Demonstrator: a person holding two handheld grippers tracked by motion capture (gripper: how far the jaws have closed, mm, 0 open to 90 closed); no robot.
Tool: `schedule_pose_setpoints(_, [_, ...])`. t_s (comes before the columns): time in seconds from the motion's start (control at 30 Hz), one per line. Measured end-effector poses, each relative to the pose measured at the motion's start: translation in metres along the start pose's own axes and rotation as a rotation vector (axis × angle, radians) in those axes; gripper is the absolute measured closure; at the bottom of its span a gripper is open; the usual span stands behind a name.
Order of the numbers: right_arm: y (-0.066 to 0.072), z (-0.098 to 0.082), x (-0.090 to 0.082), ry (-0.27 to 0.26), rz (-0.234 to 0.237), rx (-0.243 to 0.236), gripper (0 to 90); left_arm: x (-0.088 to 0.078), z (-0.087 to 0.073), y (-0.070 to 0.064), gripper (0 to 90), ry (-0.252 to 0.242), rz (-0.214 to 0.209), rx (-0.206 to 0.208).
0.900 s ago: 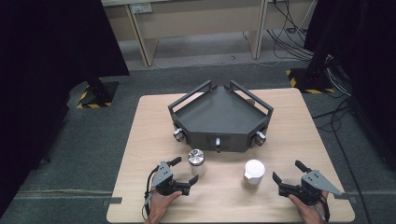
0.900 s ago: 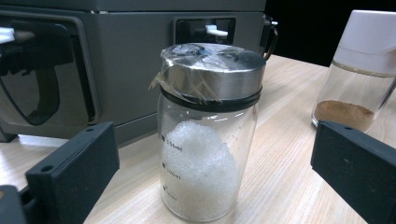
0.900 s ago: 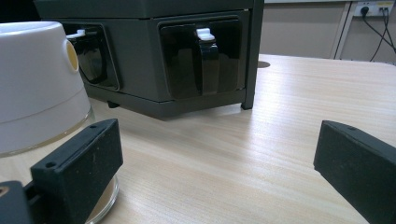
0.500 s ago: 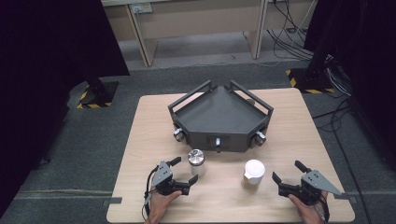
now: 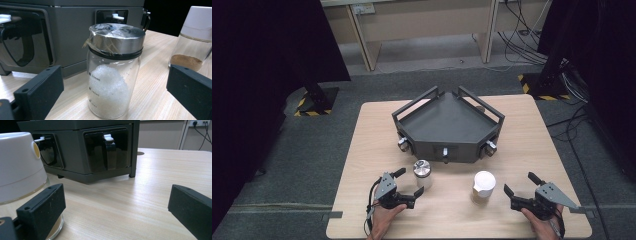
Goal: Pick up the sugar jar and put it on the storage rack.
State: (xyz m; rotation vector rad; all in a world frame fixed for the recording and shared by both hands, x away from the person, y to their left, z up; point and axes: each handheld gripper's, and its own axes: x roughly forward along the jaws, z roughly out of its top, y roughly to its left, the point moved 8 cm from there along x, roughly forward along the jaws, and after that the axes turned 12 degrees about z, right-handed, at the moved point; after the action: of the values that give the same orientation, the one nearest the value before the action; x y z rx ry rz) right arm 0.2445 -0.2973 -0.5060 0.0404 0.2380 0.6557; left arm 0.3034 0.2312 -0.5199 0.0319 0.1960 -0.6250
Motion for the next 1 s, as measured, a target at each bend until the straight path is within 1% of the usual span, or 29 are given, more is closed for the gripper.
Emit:
schedule_pose_setpoints(0.37, [0.000,-0.001,0.000,-0.004,-0.005,0.002,1.4,0.005,0.003,0.002,0.5,-0.001,0.001,0.005])
schedule_pose_setpoints(0.6, [0.000,-0.001,0.000,-0.002,-0.006,0.004,1.3,0.014,0.007,-0.002,0.5,0.006,-0.007,0.021])
schedule_pose_setpoints(0.8, [0.000,-0.001,0.000,-0.001,-0.006,0.005,1.3,0.018,0.009,-0.005,0.7,0.005,0.003,0.031])
schedule_pose_setpoints(1.0, [0.000,-0.001,0.000,-0.002,-0.007,0.007,1.3,0.026,0.010,-0.007,0.8,0.018,0.003,0.044])
